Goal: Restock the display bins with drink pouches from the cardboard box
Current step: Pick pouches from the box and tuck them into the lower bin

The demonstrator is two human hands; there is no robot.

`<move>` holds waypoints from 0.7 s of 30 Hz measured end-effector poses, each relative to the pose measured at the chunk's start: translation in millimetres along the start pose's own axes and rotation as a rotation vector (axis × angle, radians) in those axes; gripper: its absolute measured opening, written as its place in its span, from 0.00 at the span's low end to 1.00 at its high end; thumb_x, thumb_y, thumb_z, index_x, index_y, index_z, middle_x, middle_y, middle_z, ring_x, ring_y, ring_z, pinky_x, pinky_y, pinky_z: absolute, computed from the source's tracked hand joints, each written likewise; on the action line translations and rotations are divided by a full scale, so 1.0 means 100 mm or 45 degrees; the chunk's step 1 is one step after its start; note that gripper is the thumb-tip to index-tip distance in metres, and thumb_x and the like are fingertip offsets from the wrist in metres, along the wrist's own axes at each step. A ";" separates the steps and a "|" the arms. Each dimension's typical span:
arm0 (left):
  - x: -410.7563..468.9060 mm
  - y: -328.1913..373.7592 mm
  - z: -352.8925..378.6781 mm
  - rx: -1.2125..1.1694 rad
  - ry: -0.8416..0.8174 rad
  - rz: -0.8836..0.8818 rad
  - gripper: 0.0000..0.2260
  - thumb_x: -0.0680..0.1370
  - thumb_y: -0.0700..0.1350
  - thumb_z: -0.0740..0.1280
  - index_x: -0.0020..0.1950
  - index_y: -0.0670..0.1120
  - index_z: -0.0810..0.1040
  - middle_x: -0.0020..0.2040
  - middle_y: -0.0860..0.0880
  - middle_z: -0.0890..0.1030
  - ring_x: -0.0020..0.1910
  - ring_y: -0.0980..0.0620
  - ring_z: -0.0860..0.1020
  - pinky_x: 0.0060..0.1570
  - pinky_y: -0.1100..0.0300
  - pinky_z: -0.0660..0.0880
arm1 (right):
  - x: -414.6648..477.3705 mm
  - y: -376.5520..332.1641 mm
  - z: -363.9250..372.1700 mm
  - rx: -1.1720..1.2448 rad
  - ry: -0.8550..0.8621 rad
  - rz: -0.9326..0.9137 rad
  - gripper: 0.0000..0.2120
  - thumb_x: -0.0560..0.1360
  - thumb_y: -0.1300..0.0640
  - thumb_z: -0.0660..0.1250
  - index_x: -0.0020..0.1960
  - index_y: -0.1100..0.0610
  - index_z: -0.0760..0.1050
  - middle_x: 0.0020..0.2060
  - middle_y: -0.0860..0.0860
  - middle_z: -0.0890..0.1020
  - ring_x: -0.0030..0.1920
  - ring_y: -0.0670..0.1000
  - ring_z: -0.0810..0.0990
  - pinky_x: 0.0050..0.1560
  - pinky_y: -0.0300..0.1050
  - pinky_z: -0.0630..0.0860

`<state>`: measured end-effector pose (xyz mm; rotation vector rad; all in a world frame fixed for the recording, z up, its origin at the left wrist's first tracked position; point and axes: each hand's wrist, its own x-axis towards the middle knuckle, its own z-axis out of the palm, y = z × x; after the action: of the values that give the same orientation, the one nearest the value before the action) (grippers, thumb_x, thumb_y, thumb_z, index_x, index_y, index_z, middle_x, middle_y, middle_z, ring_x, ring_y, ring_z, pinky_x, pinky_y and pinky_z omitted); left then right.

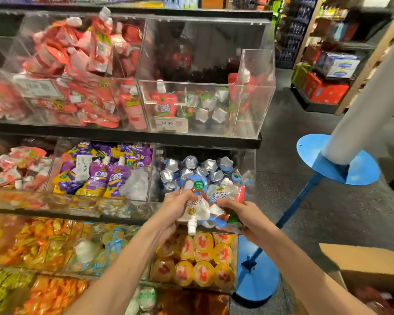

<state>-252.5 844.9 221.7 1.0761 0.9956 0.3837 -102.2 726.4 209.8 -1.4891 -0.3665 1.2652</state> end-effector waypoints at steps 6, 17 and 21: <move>0.06 0.29 -0.41 0.033 -0.124 0.301 0.34 0.67 0.29 0.70 0.69 0.53 0.69 0.52 0.46 0.78 0.42 0.51 0.80 0.33 0.63 0.76 | 0.01 0.04 0.24 0.057 0.172 0.039 0.18 0.64 0.51 0.80 0.46 0.63 0.85 0.44 0.62 0.86 0.42 0.60 0.80 0.44 0.51 0.74; 0.24 0.65 -0.78 0.916 0.102 1.192 0.25 0.69 0.37 0.73 0.59 0.56 0.69 0.48 0.51 0.81 0.45 0.54 0.77 0.43 0.58 0.72 | 0.06 -0.03 0.29 0.097 0.158 0.047 0.20 0.68 0.52 0.78 0.52 0.66 0.82 0.50 0.63 0.85 0.46 0.59 0.84 0.59 0.57 0.78; 0.28 0.59 -0.82 1.448 0.252 1.629 0.29 0.64 0.28 0.76 0.62 0.46 0.78 0.57 0.46 0.81 0.54 0.48 0.76 0.51 0.48 0.79 | 0.16 -0.12 0.30 0.065 0.110 0.035 0.18 0.67 0.53 0.78 0.50 0.65 0.84 0.50 0.66 0.84 0.43 0.62 0.82 0.49 0.57 0.81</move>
<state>-294.0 936.5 249.5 2.7365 0.5037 1.0072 -116.3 758.9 216.9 -1.5042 -0.2560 1.2186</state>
